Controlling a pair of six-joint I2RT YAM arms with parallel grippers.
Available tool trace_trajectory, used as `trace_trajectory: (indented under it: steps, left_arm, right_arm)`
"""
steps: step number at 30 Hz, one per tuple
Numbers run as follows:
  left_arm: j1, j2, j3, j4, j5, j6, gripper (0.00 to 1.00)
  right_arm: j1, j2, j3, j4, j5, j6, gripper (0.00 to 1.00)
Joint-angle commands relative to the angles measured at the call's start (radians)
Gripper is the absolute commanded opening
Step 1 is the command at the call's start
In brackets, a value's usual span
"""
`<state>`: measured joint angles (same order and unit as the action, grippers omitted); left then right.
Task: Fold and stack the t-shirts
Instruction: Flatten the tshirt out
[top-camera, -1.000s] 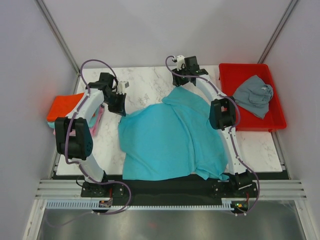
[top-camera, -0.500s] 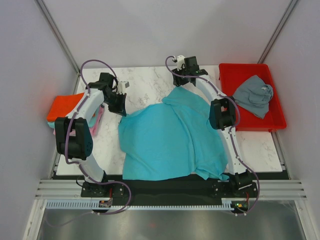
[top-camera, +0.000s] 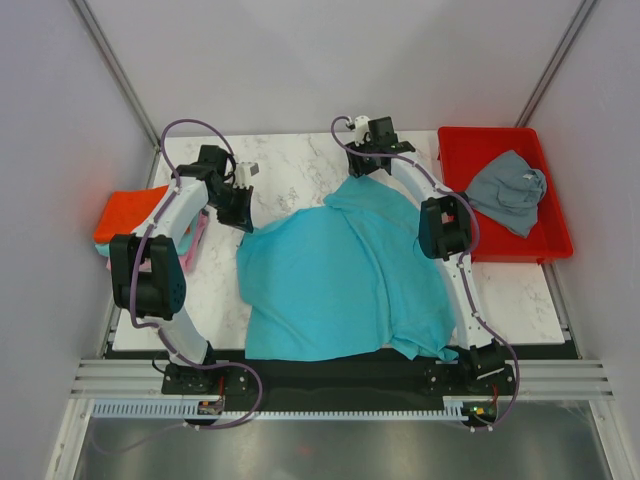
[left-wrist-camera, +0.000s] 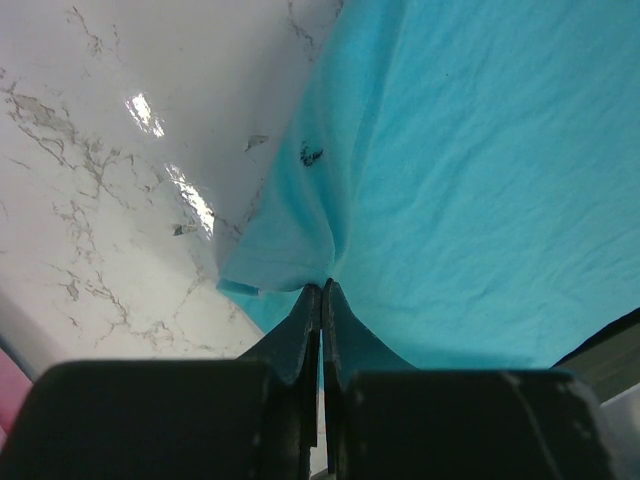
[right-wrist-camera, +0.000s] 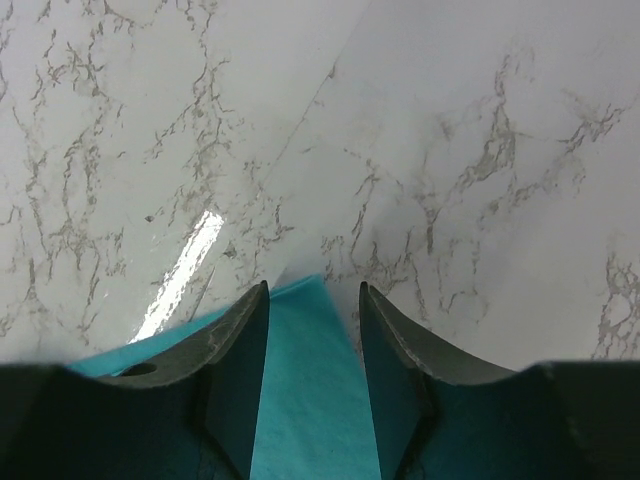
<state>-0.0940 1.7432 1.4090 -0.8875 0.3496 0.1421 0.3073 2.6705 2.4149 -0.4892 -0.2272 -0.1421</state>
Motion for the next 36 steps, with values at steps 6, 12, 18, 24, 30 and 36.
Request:
trace_trajectory:
  steps: [6,12,18,24,30,36]
  left_arm:
    - [-0.006,0.001,0.021,0.009,0.032,-0.035,0.02]
    - [-0.006,0.021,0.033,0.013,0.043,-0.042,0.02]
    - [-0.006,0.033,0.051,0.018,0.048,-0.044,0.02]
    - [-0.006,0.027,0.109,0.025,0.057,-0.047,0.02]
    - [-0.006,-0.059,0.290,0.012,0.054,-0.004,0.02]
    - [-0.006,-0.141,0.416,-0.040,0.019,0.039,0.02]
  right_arm:
    - [0.000,0.028,0.032,0.009,0.006,0.033,0.39]
    - [0.000,0.031,0.033,0.011,-0.004,0.032,0.27]
    - [0.000,-0.024,0.013,0.003,0.028,0.009,0.00]
    - [-0.014,-0.173,0.003,0.003,0.100,-0.020,0.00]
    - [-0.014,-0.444,-0.062,0.001,0.215,-0.082,0.00]
    - [-0.011,-0.795,-0.189,-0.005,0.267,-0.126,0.00]
